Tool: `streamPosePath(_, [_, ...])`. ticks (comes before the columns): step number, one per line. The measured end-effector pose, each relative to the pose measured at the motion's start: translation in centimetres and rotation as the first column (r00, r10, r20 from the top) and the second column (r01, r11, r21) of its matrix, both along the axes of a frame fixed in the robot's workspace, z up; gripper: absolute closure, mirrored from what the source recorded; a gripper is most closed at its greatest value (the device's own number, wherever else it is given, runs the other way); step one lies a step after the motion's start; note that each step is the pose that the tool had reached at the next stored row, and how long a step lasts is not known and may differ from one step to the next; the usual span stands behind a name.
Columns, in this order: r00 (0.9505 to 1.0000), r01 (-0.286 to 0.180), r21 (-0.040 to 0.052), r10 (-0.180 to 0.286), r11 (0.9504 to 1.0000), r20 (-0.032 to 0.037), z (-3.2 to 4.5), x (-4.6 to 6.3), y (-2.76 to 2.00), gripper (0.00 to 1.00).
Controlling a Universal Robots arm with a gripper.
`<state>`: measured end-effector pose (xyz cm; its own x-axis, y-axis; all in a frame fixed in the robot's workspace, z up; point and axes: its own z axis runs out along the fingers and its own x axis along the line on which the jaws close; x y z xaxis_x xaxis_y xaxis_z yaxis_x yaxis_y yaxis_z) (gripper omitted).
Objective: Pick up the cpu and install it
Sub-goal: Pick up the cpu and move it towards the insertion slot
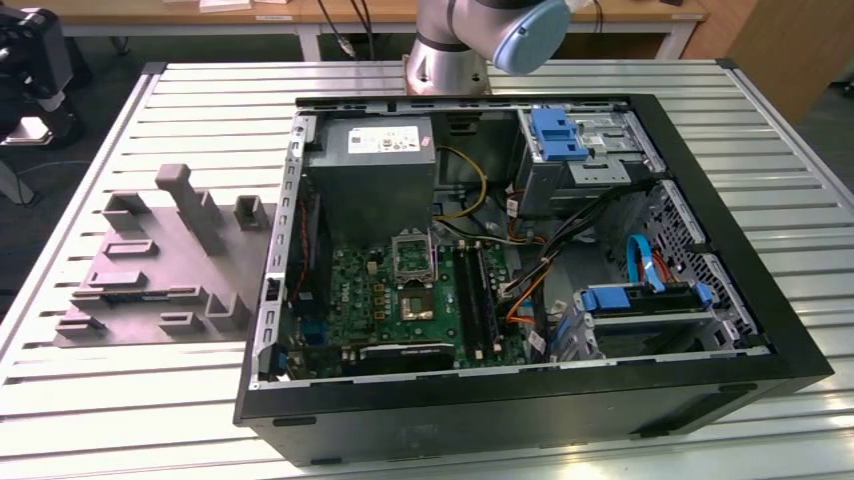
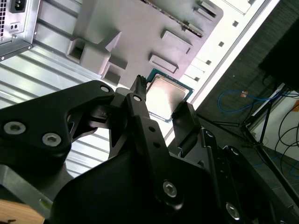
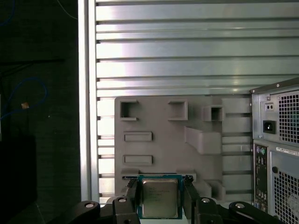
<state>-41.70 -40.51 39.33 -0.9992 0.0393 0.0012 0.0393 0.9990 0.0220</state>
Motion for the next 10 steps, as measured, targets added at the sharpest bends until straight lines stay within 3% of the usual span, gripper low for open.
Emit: streamPosePath(10, [1.0000, 0.000, 0.0000, 0.000, 1.0000, 0.0000, 0.00, 0.34, 0.00, 0.53])
